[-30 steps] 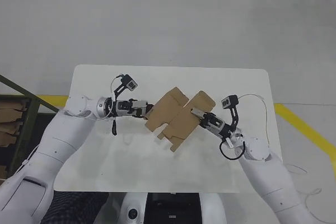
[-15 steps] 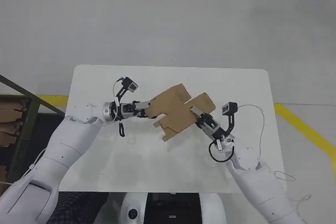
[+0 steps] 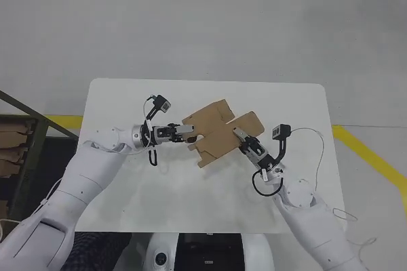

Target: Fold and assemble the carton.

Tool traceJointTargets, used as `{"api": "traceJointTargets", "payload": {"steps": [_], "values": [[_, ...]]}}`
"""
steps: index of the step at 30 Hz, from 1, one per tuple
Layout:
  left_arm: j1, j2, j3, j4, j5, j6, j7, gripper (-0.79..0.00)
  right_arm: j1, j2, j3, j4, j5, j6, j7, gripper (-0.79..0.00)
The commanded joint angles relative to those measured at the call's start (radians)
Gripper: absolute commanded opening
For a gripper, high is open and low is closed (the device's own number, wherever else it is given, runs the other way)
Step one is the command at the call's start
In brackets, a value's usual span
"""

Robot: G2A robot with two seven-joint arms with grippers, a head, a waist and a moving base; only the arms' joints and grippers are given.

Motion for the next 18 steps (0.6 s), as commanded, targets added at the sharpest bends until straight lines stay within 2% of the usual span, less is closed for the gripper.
{"api": "traceJointTargets", "payload": {"steps": [1, 2, 6, 7, 8, 9, 10, 11, 12, 18], "values": [[-0.001, -0.003, 0.001, 0.001, 0.003, 0.000, 0.003, -0.739, 0.001, -0.001, 0.001, 0.002, -0.001, 0.001, 0.000, -0.785], [-0.002, -0.005, 0.002, 0.002, 0.004, 0.001, 0.004, -0.785, 0.002, -0.002, 0.001, 0.002, -0.001, 0.001, -0.001, -0.785], [-0.007, -0.010, 0.001, 0.007, 0.010, 0.006, 0.007, -0.785, 0.004, -0.005, 0.002, 0.002, -0.010, -0.001, -0.006, -0.785], [-0.009, -0.012, 0.000, 0.009, 0.009, 0.007, 0.008, -0.785, 0.004, -0.006, 0.002, 0.001, -0.012, -0.001, -0.005, -0.742], [-0.010, -0.013, 0.000, 0.011, 0.009, 0.008, 0.008, -0.785, 0.003, -0.007, 0.002, 0.001, -0.013, -0.001, -0.005, -0.646], [-0.011, -0.015, -0.001, 0.014, 0.007, 0.010, 0.008, -0.785, 0.003, -0.008, 0.002, -0.001, -0.013, -0.002, -0.002, -0.489], [-0.013, -0.016, -0.001, 0.016, 0.003, 0.012, 0.006, -0.785, 0.002, -0.008, 0.002, -0.001, -0.014, -0.002, -0.001, -0.400], [-0.014, -0.017, -0.002, 0.019, 0.000, 0.014, 0.001, -0.785, 0.001, -0.008, 0.003, -0.002, -0.014, -0.004, 0.000, -0.102], [-0.016, -0.019, -0.003, 0.023, -0.006, 0.017, -0.004, -0.785, -0.001, -0.008, 0.005, -0.004, -0.015, -0.007, 0.005, 0.000], [-0.033, -0.022, -0.020, 0.059, -0.033, 0.020, -0.059, -0.785, -0.011, -0.002, 0.042, -0.006, -0.014, -0.053, 0.063, 0.000]]}}
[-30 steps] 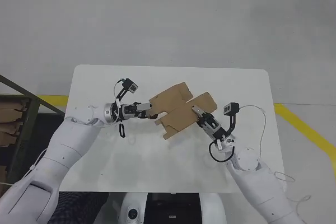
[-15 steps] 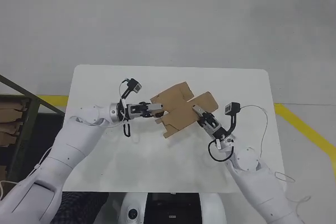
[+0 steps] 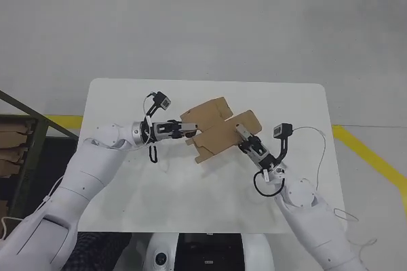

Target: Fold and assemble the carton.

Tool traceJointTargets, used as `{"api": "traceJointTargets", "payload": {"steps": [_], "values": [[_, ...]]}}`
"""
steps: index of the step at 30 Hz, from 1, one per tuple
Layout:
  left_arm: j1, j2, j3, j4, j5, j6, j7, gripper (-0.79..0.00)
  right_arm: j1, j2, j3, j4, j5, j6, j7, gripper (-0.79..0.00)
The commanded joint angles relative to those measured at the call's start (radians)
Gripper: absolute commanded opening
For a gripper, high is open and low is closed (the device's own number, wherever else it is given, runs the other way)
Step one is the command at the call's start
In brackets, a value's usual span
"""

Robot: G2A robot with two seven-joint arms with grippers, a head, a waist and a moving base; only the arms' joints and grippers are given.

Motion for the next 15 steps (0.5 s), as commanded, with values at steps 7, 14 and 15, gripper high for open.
{"api": "traceJointTargets", "payload": {"steps": [7, 14, 15], "values": [[-0.020, 0.007, -0.016, 0.014, 0.052, 0.000, -0.088, -0.785, 0.002, 0.023, 0.089, 0.033, 0.114, -0.023, 0.245, 0.000], [-0.007, 0.024, -0.020, -0.031, 0.091, 0.019, -0.108, -0.785, 0.055, 0.044, 0.138, 0.130, 0.246, 0.047, 0.562, 0.000], [-0.005, 0.026, -0.020, -0.039, 0.089, 0.024, -0.113, -0.785, 0.064, 0.045, 0.134, 0.137, 0.245, 0.056, 0.588, 0.000]]}}
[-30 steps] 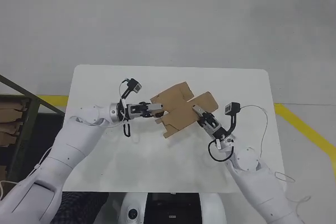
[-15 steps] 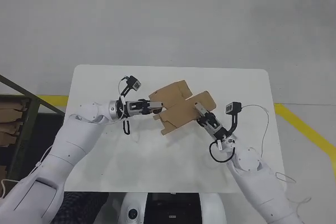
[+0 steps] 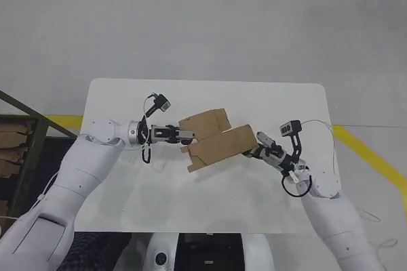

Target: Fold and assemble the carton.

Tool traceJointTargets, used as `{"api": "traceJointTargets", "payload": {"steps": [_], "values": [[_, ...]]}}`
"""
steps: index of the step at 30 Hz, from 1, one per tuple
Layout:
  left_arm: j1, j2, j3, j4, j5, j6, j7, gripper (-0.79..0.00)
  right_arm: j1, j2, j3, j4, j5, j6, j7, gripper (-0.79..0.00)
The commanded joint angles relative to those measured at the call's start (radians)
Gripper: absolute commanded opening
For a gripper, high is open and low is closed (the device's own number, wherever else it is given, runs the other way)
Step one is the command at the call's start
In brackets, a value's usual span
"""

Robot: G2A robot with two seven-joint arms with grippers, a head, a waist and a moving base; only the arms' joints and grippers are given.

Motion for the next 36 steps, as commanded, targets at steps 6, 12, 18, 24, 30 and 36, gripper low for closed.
{"api": "traceJointTargets", "payload": {"steps": [6, 12, 18, 24, 30, 36], "values": [[0.013, 0.013, 0.000, -0.045, -0.038, 0.024, -0.024, -0.785, 0.052, 0.001, -0.012, 0.065, -0.004, 0.011, 0.081, 0.000], [0.016, 0.021, -0.002, -0.055, -0.069, 0.039, -0.039, -0.785, 0.075, -0.002, -0.023, 0.101, 0.029, -0.018, 0.130, 0.000], [0.015, 0.025, 0.020, -0.069, -0.018, 0.031, -0.031, -0.785, 0.094, -0.004, -0.050, 0.108, 0.042, -0.019, 0.215, -0.058], [0.012, 0.030, 0.037, -0.073, -0.017, 0.020, -0.020, -0.785, 0.096, -0.003, -0.059, 0.110, 0.027, -0.009, 0.224, -0.462], [0.004, 0.036, 0.049, -0.072, -0.026, 0.016, -0.016, -0.785, 0.097, -0.001, -0.063, 0.108, 0.010, 0.005, 0.226, -0.785], [-0.002, 0.042, 0.052, -0.065, -0.027, 0.006, -0.006, -0.785, 0.096, 0.001, -0.067, 0.103, 0.009, 0.010, 0.237, -0.785]]}}
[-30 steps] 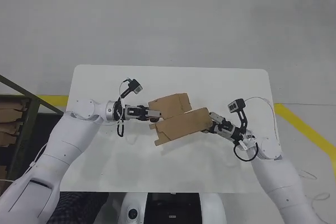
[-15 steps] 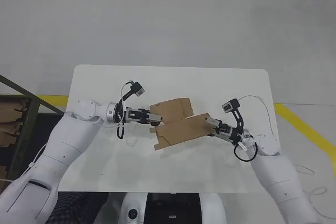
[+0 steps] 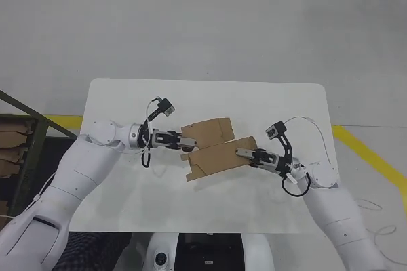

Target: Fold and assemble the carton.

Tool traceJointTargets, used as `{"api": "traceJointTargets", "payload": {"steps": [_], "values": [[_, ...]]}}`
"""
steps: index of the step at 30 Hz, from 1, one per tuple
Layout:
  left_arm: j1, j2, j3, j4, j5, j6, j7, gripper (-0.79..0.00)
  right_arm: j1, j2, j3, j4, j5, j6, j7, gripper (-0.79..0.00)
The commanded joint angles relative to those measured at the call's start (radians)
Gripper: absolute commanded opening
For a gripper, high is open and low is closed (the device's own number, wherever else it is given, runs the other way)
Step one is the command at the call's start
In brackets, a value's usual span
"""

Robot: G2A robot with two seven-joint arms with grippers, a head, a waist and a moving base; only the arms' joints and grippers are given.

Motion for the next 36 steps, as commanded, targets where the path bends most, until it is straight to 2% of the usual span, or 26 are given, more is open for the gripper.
{"api": "traceJointTargets", "payload": {"steps": [1, 2, 3, 4, 5, 6, 14, 20, 25, 31, 36], "values": [[0.000, 0.002, 0.002, 0.000, 0.006, -0.009, 0.009, -0.785, 0.000, 0.000, -0.001, -0.002, 0.002, 0.001, 0.004, -0.785], [0.000, 0.002, 0.003, 0.000, 0.004, -0.011, 0.012, -0.785, 0.001, 0.000, -0.002, -0.003, 0.005, 0.000, 0.006, -0.785], [0.000, 0.003, 0.005, -0.001, 0.002, -0.013, 0.013, -0.693, 0.000, 0.000, -0.002, -0.004, 0.009, -0.001, 0.008, -0.785], [0.000, 0.004, 0.005, -0.002, -0.001, -0.015, 0.015, -0.483, 0.000, 0.000, -0.003, -0.005, 0.013, -0.002, 0.010, -0.785], [0.001, 0.005, 0.005, -0.002, -0.006, -0.018, 0.019, -0.043, 0.000, 0.000, -0.003, -0.006, 0.017, -0.004, 0.011, -0.785], [0.001, 0.006, 0.004, 0.000, -0.011, -0.021, 0.021, 0.000, 0.000, 0.000, -0.003, -0.006, 0.021, -0.005, 0.011, -0.785], [0.018, 0.016, -0.053, 0.009, -0.069, -0.103, 0.103, 0.000, -0.028, 0.006, 0.033, -0.016, 0.018, -0.039, -0.068, -0.785], [0.048, 0.023, -0.087, -0.003, -0.127, -0.100, 0.100, 0.000, -0.096, 0.014, 0.052, -0.087, -0.054, -0.017, -0.162, -0.785], [0.054, 0.016, -0.067, 0.010, -0.126, -0.069, 0.069, 0.000, -0.140, 0.017, 0.058, -0.118, -0.079, 0.010, -0.223, -0.785], [0.040, 0.001, -0.041, 0.049, -0.112, -0.061, 0.061, 0.000, -0.163, 0.021, 0.065, -0.138, -0.089, 0.010, -0.241, -0.785], [0.025, -0.014, -0.030, 0.079, -0.169, -0.040, 0.041, 0.000, -0.168, 0.022, 0.059, -0.146, -0.107, 0.016, -0.245, -0.785]]}}
